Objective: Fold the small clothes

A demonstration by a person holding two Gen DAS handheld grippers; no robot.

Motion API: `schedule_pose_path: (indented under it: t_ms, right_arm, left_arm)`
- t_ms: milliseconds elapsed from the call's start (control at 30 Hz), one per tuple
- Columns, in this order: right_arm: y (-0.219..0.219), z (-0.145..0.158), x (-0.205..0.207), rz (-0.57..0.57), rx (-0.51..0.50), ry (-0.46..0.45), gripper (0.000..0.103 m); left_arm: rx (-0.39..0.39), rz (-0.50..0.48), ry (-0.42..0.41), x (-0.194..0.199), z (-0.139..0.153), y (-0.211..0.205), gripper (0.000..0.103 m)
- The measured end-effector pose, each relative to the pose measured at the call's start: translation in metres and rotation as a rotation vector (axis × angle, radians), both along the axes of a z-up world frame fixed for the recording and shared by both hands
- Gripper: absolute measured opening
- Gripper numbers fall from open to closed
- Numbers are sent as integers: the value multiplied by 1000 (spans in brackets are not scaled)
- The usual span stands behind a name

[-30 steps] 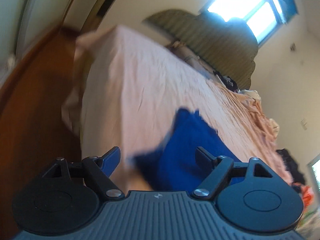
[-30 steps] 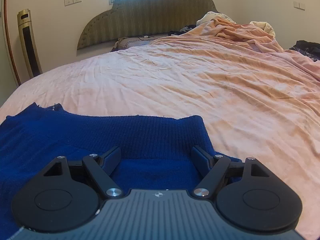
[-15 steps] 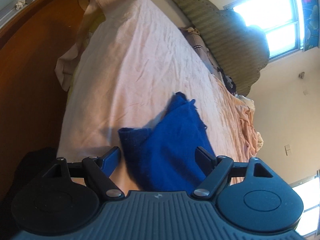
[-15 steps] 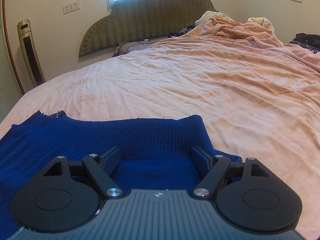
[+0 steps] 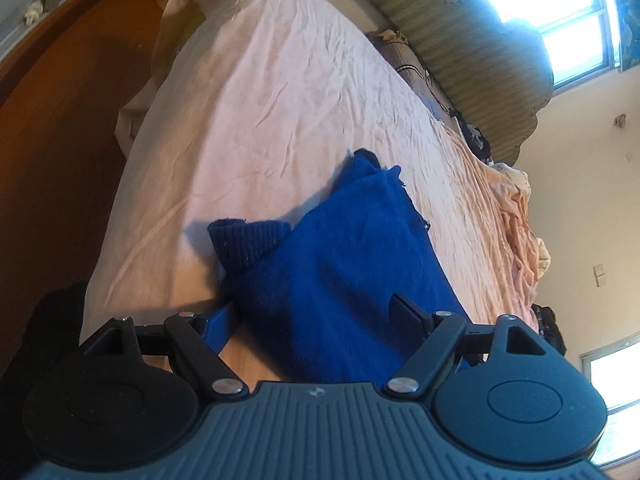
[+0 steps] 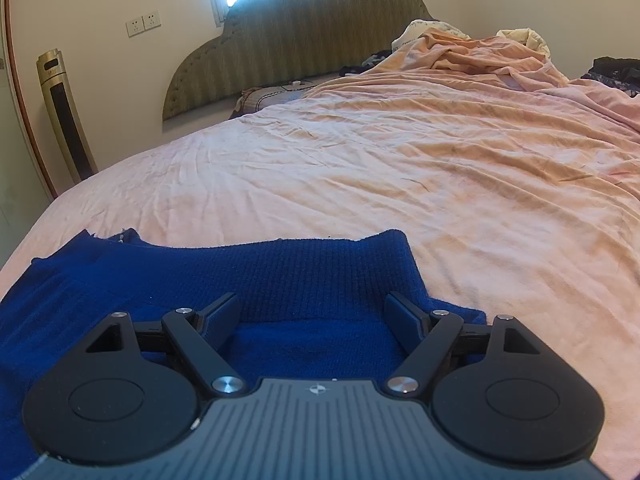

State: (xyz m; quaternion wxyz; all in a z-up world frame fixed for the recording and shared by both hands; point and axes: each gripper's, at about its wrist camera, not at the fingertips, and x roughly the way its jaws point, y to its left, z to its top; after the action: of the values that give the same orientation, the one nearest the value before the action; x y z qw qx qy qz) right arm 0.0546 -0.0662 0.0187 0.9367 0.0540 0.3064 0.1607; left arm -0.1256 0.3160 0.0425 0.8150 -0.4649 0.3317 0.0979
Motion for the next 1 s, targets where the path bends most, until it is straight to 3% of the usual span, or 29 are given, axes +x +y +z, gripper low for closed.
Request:
schedule_pose_path:
  t_ms: [67,100,233,300,400,467,533,633,667,733,800,933,1000]
  right_arm:
    - [0,0,0,0,-1,0,82]
    - [0,0,0,0,-2,0,82]
    - [2,1,0,1,-15,0,82]
    - [3,1,1,5,-27,3,84]
    - [12,5,6,43,-84,30,89]
    - [23,21,10,19,-110,74,87]
    - [36,44,13,81,40,161,88]
    - [79,65,25,301,270,385,89]
    - [100,67,28,366,290,450,89]
    - [144,69,31,451,232,509,88]
    - [183,68,31,487,122,504,88]
    - [233,59,42,522,67,588,88]
    - [255,59,41,542,-17,573,87]
  left_arm:
    - [42,7,1,5,1,-4,30]
    - [60,3,22,9,0,-6,24]
    - [100,19,39,10,-4,-12,20]
    - [157,13,31,8,2,-18,19]
    - [330,-48,-27,4,22,-42,18]
    - [533,-146,-75,4,36,-74,18]
    - [694,-237,-144,0,41,-104,18]
    - [815,-356,-180,-1,36,-137,18]
    - [842,-376,-183,0,33,-143,18]
    - [860,-392,-182,1,29,-146,18]
    - [843,-375,-185,0,30,-140,18]
    - [818,-371,-191,-4,32,-132,18]
    - [831,-383,-195,-4,30,-133,18]
